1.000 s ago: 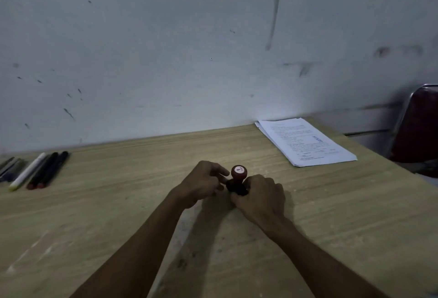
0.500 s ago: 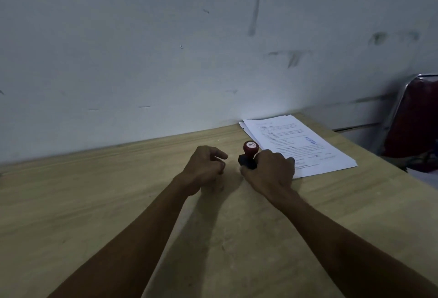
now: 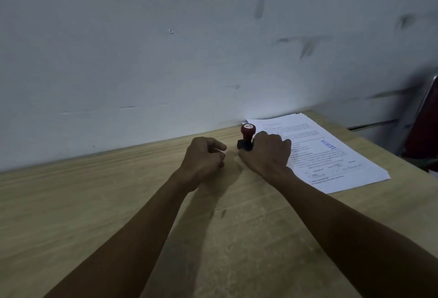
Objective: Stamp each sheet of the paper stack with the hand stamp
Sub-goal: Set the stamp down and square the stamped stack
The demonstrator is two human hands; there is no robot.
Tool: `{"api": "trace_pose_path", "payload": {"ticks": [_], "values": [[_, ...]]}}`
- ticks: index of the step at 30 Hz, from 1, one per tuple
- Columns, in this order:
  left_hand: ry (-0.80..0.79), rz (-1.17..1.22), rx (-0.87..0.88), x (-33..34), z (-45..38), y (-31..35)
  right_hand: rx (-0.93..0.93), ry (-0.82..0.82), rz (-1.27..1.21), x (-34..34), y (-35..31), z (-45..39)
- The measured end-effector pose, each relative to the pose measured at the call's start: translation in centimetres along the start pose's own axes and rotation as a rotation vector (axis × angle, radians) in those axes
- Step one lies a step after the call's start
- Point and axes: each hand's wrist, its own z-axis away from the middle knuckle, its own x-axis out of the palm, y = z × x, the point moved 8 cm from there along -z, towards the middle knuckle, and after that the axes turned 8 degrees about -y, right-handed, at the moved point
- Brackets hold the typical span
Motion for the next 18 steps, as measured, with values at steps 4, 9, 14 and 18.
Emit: {"api": "trace_pose_path", "payload": {"ticks": [4, 9, 14, 18], "values": [[0.040, -0.005, -0.028, 0.5, 0.2, 0.1, 0.007, -0.130, -0.008, 0.0, 0.4, 0.2], [0.012, 0.084, -0.158, 4.5, 1.3, 0.3, 0.098, -0.198, -0.474, -2.1, 4.3, 1.1], [-0.042, 0.234, -0.182, 10.8, 0.9, 2.9, 0.201, -0.084, -0.386, -4.7, 11.2, 0.6], [-0.064, 0.364, -0.229, 14.4, 0.0, 5.1, 0.396, -0.208, -0.035, -4.7, 18.1, 0.6]]}}
